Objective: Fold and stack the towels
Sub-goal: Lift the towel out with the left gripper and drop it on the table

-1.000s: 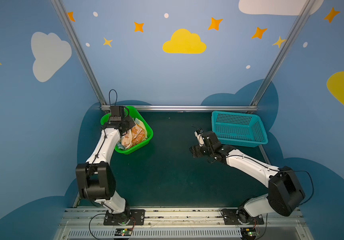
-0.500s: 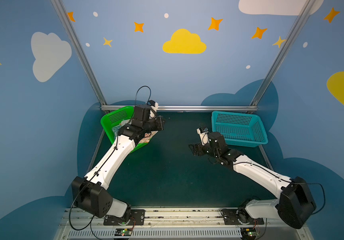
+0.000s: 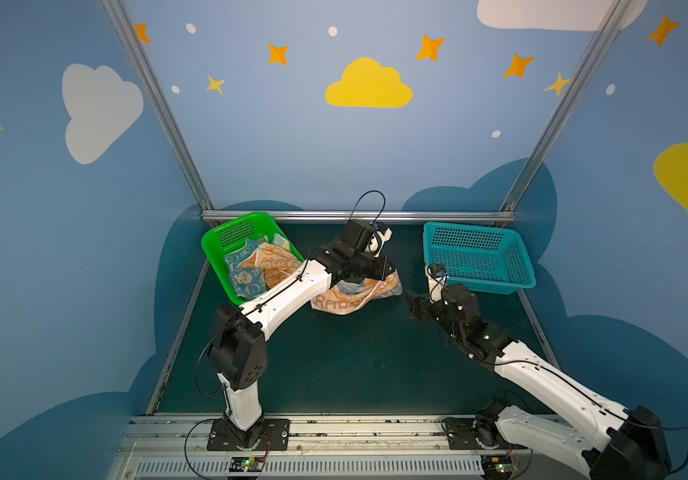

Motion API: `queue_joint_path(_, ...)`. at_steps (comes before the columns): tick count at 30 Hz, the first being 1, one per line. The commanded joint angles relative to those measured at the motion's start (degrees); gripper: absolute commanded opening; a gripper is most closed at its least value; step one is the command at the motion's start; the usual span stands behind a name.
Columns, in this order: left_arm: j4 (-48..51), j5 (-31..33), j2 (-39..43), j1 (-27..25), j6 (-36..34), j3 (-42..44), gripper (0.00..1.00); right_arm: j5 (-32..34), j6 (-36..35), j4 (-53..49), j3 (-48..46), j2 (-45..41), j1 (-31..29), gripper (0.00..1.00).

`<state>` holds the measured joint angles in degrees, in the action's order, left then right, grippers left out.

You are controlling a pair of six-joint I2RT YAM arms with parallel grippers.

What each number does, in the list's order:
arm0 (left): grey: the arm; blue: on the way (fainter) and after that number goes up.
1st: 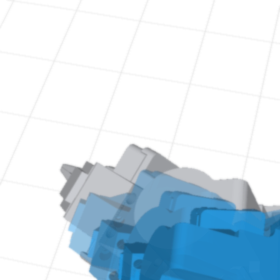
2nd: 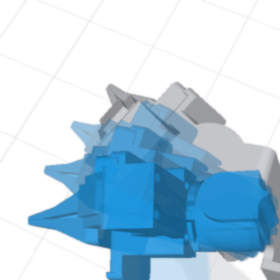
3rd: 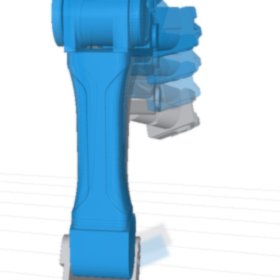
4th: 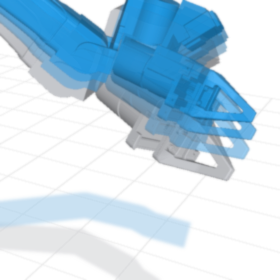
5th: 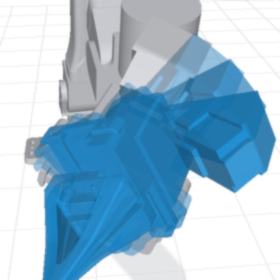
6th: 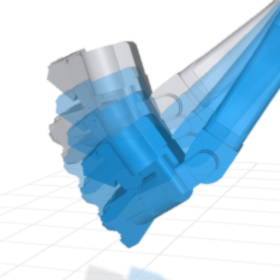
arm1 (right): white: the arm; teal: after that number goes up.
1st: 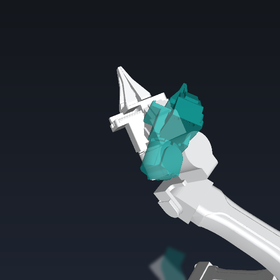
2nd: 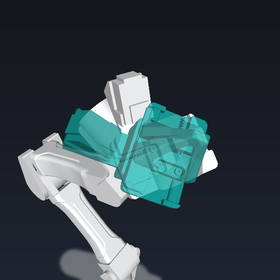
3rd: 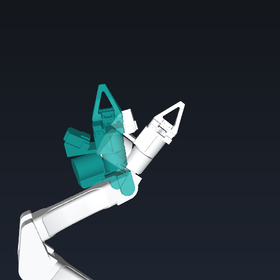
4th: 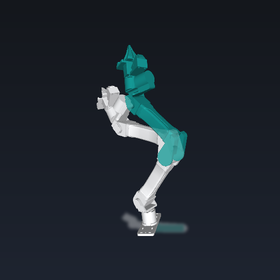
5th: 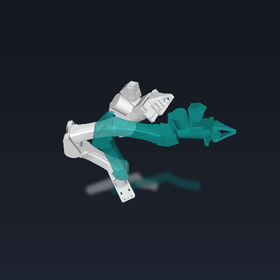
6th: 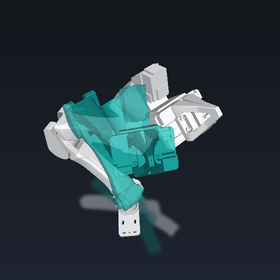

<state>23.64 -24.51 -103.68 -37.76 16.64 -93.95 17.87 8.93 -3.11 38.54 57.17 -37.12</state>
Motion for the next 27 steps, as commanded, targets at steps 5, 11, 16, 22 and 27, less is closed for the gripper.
queue_joint_path(5,0.89,4.89,-4.24,2.25,-1.06,-3.21,0.07,-6.51,-5.25,2.24,-3.00,-3.39,0.47,0.87)
queue_joint_path(11,2.91,2.76,-12.94,4.58,0.31,-9.36,0.43,-15.34,-8.20,3.01,-2.67,-1.35,0.25,0.87)
queue_joint_path(16,5.84,2.49,-17.85,5.48,-0.22,-14.68,0.98,-19.11,-11.99,2.39,-1.22,1.30,-0.70,0.86)
queue_joint_path(22,6.25,2.69,-15.06,7.83,-1.10,-14.02,1.00,-20.84,-12.92,2.37,1.53,5.46,-2.93,0.84)
queue_joint_path(27,5.68,4.69,-8.20,11.00,-1.23,-9.47,1.00,-20.49,-13.77,2.97,3.87,12.35,-7.37,0.78)
